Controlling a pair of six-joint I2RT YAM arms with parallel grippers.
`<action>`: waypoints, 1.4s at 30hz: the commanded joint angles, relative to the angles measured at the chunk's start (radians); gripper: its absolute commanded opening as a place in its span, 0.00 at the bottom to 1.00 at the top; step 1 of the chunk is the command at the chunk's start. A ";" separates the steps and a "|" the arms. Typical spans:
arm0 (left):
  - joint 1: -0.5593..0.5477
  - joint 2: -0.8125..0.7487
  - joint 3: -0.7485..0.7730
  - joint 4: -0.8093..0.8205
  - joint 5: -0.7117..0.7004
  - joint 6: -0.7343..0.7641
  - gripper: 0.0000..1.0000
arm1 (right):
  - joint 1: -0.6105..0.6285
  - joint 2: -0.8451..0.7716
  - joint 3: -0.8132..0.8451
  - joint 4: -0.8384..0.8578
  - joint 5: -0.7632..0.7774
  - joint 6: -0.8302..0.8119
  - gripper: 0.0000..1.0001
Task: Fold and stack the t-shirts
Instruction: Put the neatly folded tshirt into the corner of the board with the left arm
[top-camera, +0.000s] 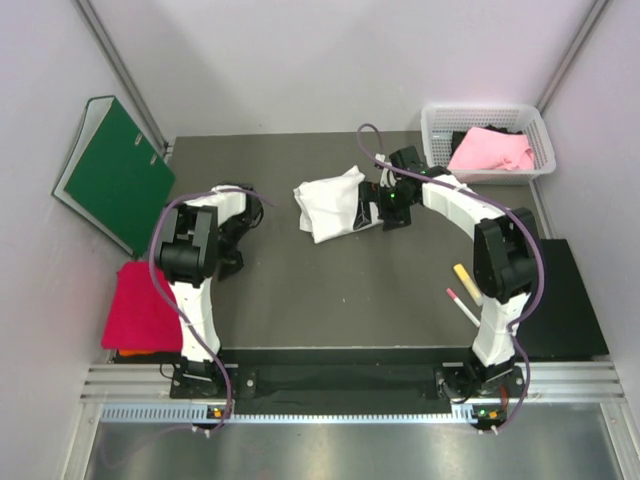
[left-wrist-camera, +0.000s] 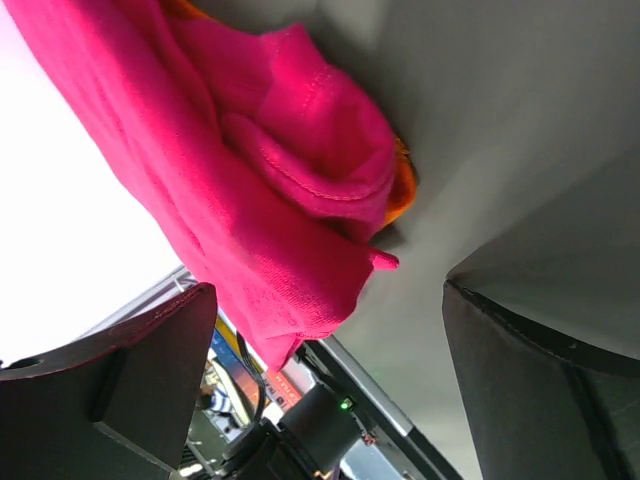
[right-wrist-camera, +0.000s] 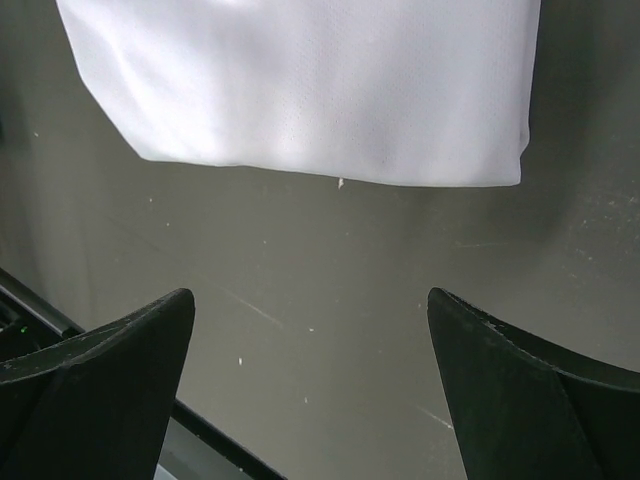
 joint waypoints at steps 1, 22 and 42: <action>0.009 0.019 -0.023 -0.027 -0.034 -0.066 0.99 | 0.002 0.003 0.054 0.012 -0.020 -0.013 1.00; 0.198 0.101 0.011 0.063 0.023 0.000 0.00 | -0.034 -0.018 0.026 0.024 -0.046 -0.008 1.00; -0.089 0.407 0.802 -0.127 0.328 0.032 0.00 | -0.044 -0.017 0.039 0.003 -0.020 -0.019 1.00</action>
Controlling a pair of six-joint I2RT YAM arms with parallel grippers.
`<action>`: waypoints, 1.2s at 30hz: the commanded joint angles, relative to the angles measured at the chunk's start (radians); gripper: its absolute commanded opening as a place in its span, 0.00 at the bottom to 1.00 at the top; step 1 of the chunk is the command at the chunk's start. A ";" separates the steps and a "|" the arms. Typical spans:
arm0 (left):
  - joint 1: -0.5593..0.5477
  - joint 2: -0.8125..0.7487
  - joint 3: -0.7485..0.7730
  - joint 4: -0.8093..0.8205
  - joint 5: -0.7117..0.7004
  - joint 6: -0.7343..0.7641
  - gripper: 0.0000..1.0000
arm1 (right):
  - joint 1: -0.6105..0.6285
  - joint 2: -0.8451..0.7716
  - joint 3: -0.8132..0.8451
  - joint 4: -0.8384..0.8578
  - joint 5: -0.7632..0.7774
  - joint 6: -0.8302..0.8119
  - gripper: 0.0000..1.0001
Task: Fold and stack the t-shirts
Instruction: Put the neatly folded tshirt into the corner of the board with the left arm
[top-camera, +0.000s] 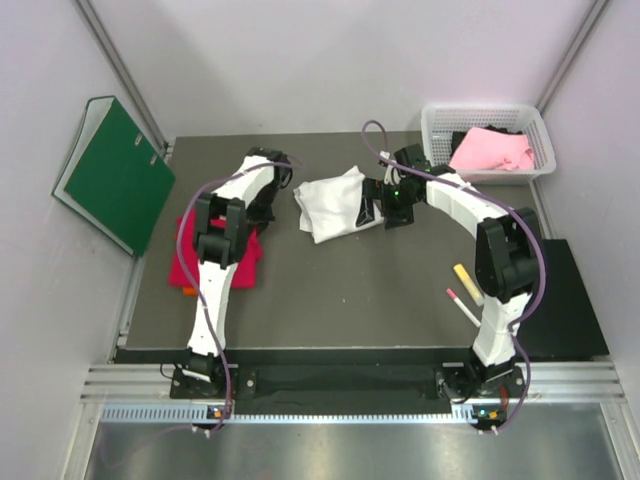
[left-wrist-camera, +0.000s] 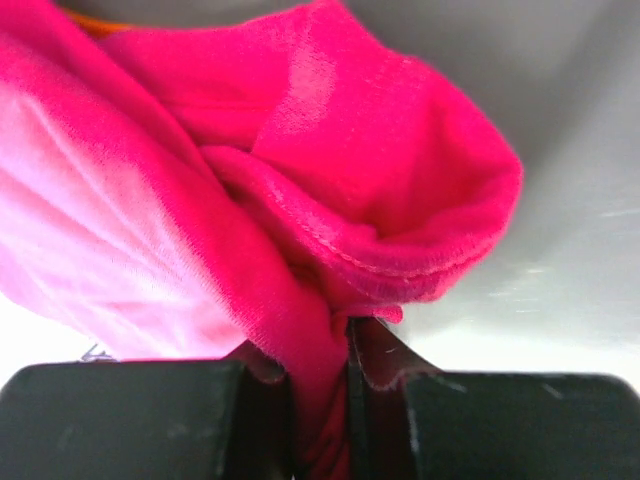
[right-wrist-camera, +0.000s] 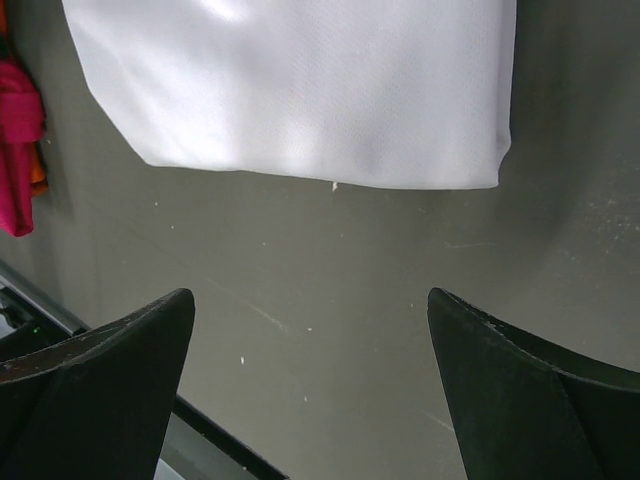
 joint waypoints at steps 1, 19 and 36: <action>0.001 0.106 0.191 -0.073 0.075 -0.017 0.00 | -0.015 -0.030 0.028 0.006 0.011 -0.020 1.00; -0.077 -0.480 -0.359 0.705 0.637 -0.093 0.99 | -0.032 -0.030 0.002 0.015 0.028 -0.028 1.00; -0.077 -0.275 -0.356 0.879 0.754 -0.170 0.97 | -0.083 -0.053 -0.033 0.013 0.020 -0.036 1.00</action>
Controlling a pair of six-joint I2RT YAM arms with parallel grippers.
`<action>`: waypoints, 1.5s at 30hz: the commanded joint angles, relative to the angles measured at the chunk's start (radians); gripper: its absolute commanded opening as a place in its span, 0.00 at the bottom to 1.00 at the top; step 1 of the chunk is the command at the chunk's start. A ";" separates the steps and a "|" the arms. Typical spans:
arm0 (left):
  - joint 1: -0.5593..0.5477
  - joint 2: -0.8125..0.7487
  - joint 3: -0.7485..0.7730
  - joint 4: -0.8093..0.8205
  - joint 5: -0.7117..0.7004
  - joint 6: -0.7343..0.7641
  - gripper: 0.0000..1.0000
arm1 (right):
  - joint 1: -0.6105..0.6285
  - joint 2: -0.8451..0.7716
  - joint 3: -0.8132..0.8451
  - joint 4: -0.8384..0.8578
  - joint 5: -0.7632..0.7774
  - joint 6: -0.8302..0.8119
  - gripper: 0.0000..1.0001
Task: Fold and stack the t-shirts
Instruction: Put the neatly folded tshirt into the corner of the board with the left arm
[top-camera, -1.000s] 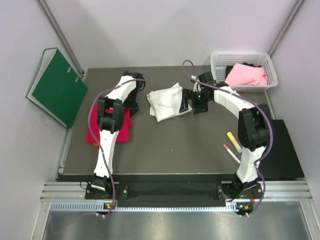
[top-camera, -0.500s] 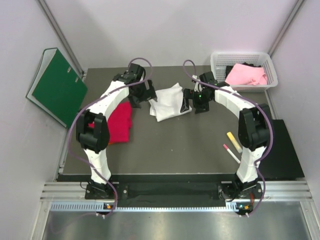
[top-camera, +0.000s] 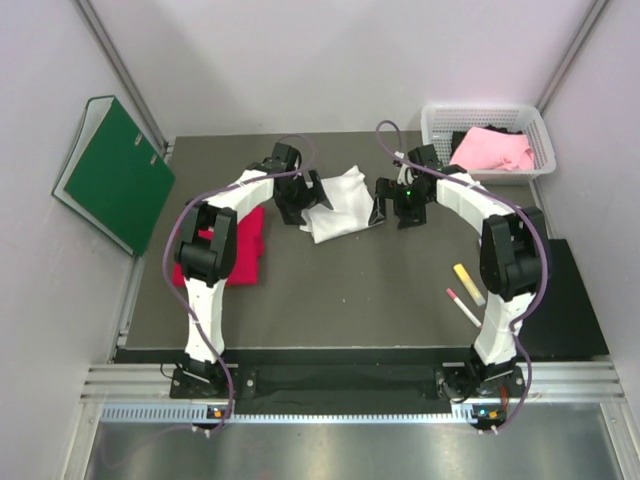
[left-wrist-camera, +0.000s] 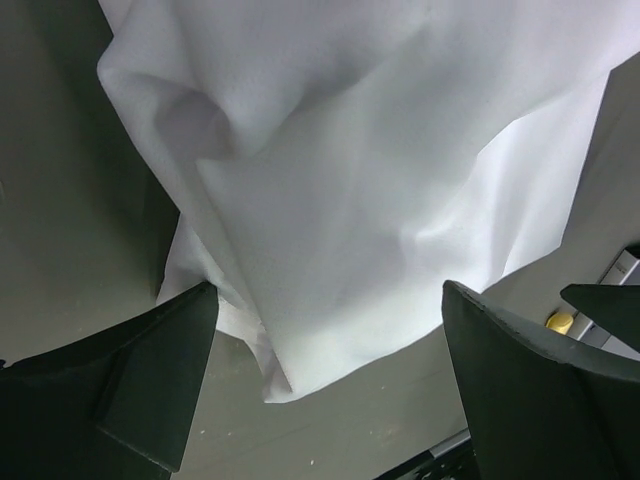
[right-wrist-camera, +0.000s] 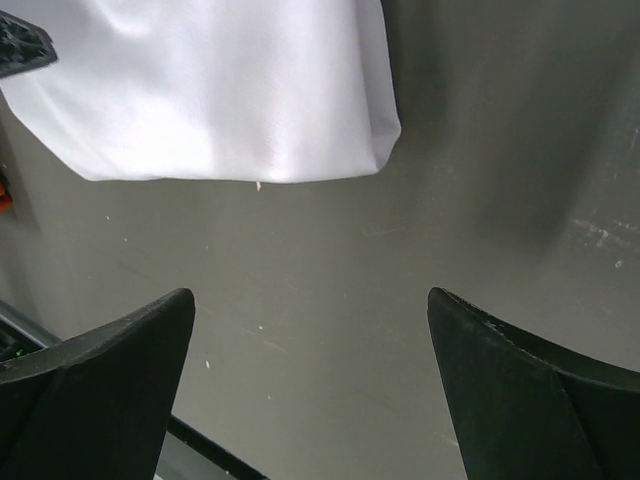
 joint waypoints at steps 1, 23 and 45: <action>0.003 -0.011 0.001 0.056 0.013 -0.006 0.97 | -0.014 -0.048 -0.004 0.018 -0.007 -0.018 1.00; -0.005 0.142 0.037 -0.001 -0.033 0.045 0.89 | -0.019 -0.008 0.018 0.012 -0.023 -0.010 1.00; 0.014 -0.002 0.271 -0.560 -0.253 0.291 0.00 | -0.074 -0.044 0.015 0.020 -0.023 -0.009 1.00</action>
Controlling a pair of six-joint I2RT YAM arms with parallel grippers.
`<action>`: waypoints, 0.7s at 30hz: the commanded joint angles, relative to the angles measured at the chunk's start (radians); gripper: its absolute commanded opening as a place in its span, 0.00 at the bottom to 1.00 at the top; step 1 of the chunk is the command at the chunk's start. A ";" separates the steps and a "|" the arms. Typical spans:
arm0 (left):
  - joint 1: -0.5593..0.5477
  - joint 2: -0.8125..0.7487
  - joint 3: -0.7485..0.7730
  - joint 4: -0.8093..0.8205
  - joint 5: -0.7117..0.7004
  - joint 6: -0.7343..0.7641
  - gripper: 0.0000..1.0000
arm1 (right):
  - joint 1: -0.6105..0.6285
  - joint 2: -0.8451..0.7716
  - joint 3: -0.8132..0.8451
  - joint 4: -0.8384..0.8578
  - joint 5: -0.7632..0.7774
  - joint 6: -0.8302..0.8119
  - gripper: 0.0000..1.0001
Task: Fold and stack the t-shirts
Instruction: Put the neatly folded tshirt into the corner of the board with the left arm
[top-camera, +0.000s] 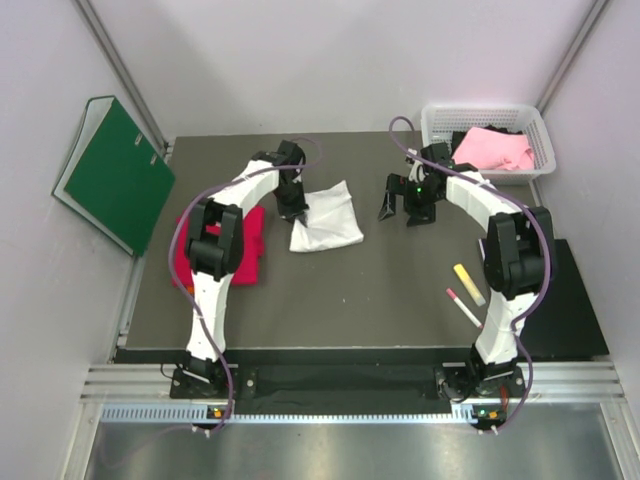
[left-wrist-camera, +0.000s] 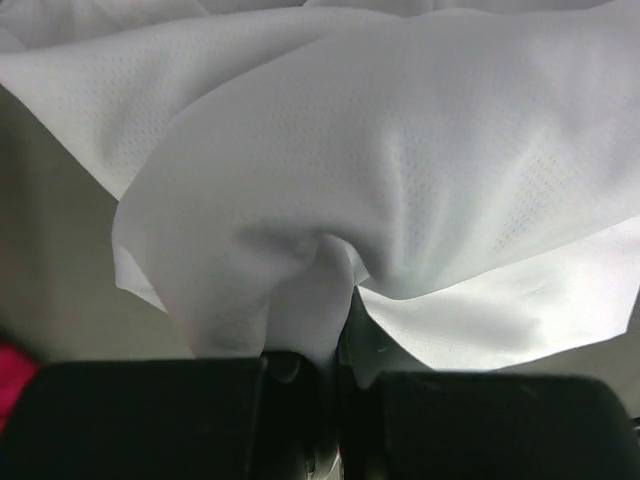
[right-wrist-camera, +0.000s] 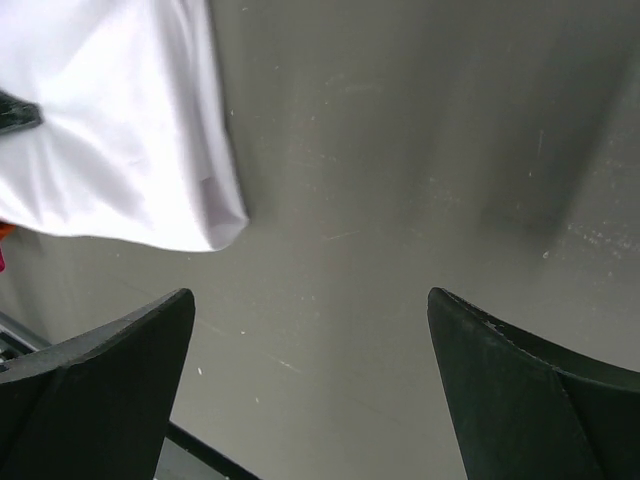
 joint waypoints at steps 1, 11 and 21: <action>0.035 -0.121 0.100 -0.302 -0.126 0.127 0.00 | -0.011 -0.042 0.019 0.021 -0.018 -0.009 1.00; 0.099 -0.295 0.054 -0.464 -0.249 0.162 0.00 | -0.008 -0.013 0.016 0.027 -0.051 0.003 1.00; 0.239 -0.371 -0.007 -0.527 -0.240 0.228 0.00 | -0.008 0.008 0.009 0.036 -0.077 0.012 1.00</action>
